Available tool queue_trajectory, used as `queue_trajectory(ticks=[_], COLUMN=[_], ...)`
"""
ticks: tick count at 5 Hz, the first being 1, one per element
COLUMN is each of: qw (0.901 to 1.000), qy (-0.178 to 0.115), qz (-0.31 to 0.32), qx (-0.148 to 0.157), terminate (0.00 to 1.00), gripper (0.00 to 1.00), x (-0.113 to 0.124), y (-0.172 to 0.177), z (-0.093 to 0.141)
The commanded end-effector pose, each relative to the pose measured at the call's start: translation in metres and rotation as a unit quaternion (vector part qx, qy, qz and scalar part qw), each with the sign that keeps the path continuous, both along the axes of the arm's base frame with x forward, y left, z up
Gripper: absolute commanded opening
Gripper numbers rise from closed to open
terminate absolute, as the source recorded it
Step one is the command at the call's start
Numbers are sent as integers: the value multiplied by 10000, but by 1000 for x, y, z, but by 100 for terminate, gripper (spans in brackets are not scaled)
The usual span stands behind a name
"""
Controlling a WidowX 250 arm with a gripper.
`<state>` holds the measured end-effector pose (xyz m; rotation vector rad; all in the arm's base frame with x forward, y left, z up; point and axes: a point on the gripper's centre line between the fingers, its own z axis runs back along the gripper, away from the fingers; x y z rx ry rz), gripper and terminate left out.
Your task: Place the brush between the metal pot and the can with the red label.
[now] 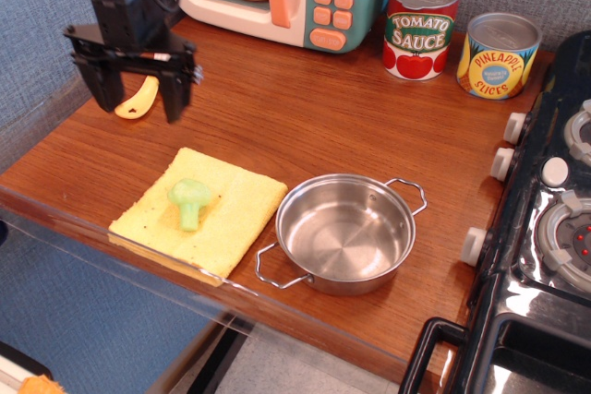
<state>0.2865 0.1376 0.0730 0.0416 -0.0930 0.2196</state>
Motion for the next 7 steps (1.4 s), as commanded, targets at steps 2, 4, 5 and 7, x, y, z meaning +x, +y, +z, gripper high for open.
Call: queue_trajectory(ticks=[2,4,5,7], qw=[9991,9987,9988,9980], qy=[-424,-301,-38,81], qz=[-38,-323,-472,-615], qx=[30,-243,-110,-109], terminate=[0,0,0,0], gripper=[100,100,100,0], x=[68,83,85,79], y=[67,63,64,54], z=[-35,-60,-66,-63])
